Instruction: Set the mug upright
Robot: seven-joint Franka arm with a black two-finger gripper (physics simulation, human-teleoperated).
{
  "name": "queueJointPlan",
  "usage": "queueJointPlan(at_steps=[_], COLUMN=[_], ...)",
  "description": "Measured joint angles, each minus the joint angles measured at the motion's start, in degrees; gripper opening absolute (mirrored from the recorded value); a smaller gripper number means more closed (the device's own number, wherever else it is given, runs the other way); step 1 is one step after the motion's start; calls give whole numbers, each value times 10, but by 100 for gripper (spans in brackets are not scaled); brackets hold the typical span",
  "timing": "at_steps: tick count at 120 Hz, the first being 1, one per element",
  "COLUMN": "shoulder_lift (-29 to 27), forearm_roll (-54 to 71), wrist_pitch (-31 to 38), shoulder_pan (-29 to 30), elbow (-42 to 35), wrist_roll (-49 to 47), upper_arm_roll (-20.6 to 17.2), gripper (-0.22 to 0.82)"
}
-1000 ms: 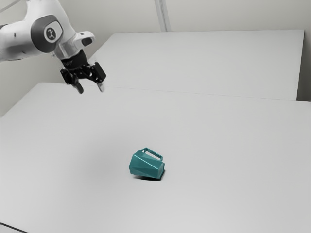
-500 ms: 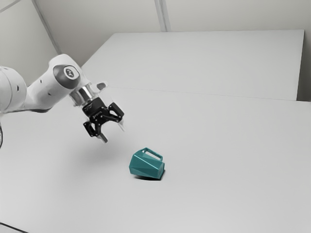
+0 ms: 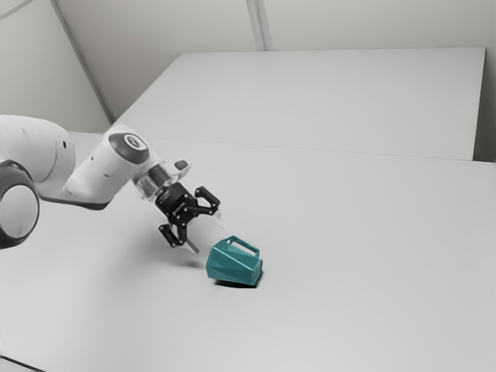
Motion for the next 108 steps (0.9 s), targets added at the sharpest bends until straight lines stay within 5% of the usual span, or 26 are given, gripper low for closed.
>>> queueJointPlan(at_steps=[43, 72, 108], shoulder_lift=[40, 55, 54], forearm_roll=[-64, -42, -31], wrist_pitch=[0, 7, 12], shoulder_pan=[-2, -4, -5], elbow=[7, 28, 56], wrist_roll=[2, 7, 4], upper_arm_roll=[-25, -31, -56], gripper=[59, 6, -14])
